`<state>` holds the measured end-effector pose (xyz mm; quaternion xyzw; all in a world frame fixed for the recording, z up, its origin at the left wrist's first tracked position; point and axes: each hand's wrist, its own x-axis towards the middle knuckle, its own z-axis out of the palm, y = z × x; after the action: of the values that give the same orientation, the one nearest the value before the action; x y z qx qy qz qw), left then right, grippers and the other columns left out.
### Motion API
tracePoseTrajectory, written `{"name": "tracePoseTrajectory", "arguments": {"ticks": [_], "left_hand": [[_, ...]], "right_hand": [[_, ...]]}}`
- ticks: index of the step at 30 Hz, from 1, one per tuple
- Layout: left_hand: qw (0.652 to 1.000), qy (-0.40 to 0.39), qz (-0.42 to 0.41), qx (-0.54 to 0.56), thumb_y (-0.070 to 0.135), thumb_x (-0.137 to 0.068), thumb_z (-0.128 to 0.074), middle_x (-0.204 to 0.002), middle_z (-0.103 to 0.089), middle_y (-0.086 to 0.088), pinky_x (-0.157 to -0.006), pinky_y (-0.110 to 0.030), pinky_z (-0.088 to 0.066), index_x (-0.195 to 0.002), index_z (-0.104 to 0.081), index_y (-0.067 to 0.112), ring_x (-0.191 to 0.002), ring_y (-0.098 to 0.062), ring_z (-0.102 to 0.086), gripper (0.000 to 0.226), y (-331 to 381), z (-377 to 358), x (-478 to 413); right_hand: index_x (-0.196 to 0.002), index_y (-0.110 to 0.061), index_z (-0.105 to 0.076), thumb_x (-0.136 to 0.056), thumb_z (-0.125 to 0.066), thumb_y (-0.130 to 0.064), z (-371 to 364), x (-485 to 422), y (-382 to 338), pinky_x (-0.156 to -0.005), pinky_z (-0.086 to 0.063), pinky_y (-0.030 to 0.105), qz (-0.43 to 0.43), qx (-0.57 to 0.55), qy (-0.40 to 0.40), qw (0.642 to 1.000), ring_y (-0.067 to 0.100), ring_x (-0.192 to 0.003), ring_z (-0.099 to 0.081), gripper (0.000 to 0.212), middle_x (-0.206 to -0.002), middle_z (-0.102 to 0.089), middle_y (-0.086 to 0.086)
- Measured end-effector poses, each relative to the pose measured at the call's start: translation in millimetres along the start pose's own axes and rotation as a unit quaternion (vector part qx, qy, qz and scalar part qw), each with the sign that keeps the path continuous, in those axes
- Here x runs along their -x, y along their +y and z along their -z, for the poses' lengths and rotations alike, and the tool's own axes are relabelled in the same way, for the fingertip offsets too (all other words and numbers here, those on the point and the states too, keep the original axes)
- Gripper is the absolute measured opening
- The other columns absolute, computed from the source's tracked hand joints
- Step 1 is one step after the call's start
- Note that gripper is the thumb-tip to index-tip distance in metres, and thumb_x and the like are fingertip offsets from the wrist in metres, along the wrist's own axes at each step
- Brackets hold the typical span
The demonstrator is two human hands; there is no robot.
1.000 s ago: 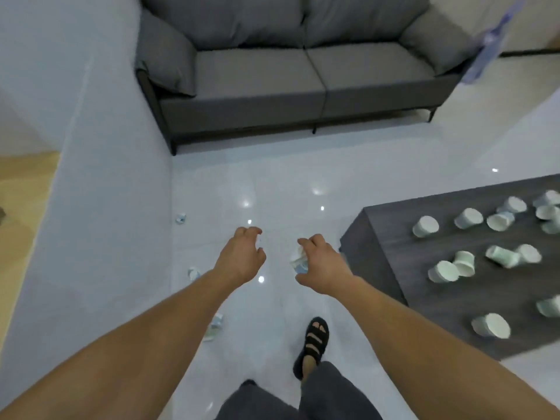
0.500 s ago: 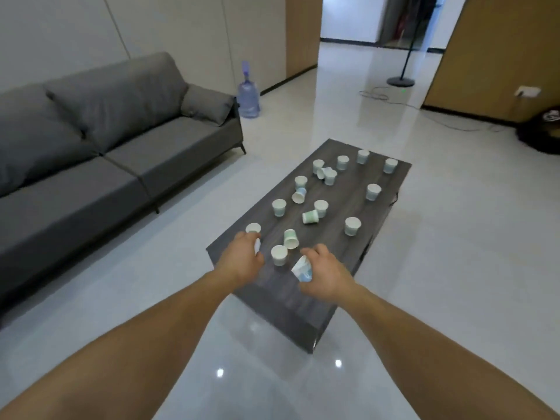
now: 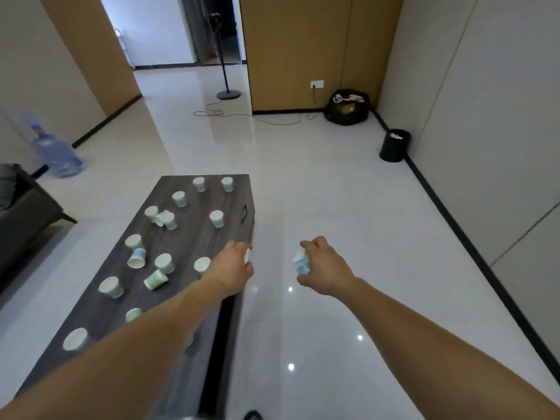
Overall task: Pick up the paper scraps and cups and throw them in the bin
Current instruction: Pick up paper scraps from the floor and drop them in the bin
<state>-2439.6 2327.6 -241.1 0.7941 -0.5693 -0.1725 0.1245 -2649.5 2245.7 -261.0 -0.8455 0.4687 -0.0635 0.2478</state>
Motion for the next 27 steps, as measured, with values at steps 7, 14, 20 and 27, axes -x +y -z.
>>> {"name": "tracePoseTrajectory", "arguments": {"ticks": [7,14,20,27], "left_hand": [[0.997,-0.039,-0.068,0.004,0.022,-0.092,-0.050,-0.136,-0.044,-0.008,-0.090,-0.027,-0.040,-0.137,-0.044,0.016,-0.113,-0.024,-0.054,0.045,67,-42,-147],[0.985,-0.072,-0.156,0.019,0.020,-0.092,-0.050,-0.134,-0.046,-0.011,-0.094,-0.030,-0.040,-0.137,-0.044,0.014,-0.115,-0.026,-0.053,0.046,163,-55,-311],[0.970,-0.113,-0.215,0.022,0.020,-0.092,-0.048,-0.135,-0.046,-0.008,-0.093,-0.028,-0.039,-0.137,-0.044,0.016,-0.117,-0.024,-0.052,0.046,260,-77,-409],[0.967,-0.111,-0.228,0.016,0.021,-0.093,-0.047,-0.136,-0.044,-0.008,-0.096,-0.031,-0.042,-0.137,-0.043,0.016,-0.117,-0.025,-0.052,0.045,372,-104,-545]], "right_hand": [[-0.148,-0.020,-0.031,-0.079,-0.071,-0.031,53,-83,102,-0.093,-0.045,0.032,-0.071,0.002,0.032,0.997,0.024,-0.120,-0.046,0.080,-0.139,-0.034,0.002],[-0.147,-0.020,-0.033,-0.079,-0.073,-0.033,122,-168,195,-0.096,-0.046,0.032,-0.159,-0.007,0.061,0.985,0.022,-0.119,-0.048,0.081,-0.136,-0.036,0.001],[-0.148,-0.020,-0.032,-0.080,-0.072,-0.033,173,-224,280,-0.096,-0.046,0.030,-0.217,-0.012,0.078,0.973,0.021,-0.118,-0.048,0.080,-0.137,-0.035,0.000],[-0.148,-0.021,-0.032,-0.080,-0.071,-0.033,244,-326,400,-0.096,-0.043,0.029,-0.221,-0.024,0.096,0.970,0.021,-0.119,-0.047,0.079,-0.137,-0.034,-0.001]]}}
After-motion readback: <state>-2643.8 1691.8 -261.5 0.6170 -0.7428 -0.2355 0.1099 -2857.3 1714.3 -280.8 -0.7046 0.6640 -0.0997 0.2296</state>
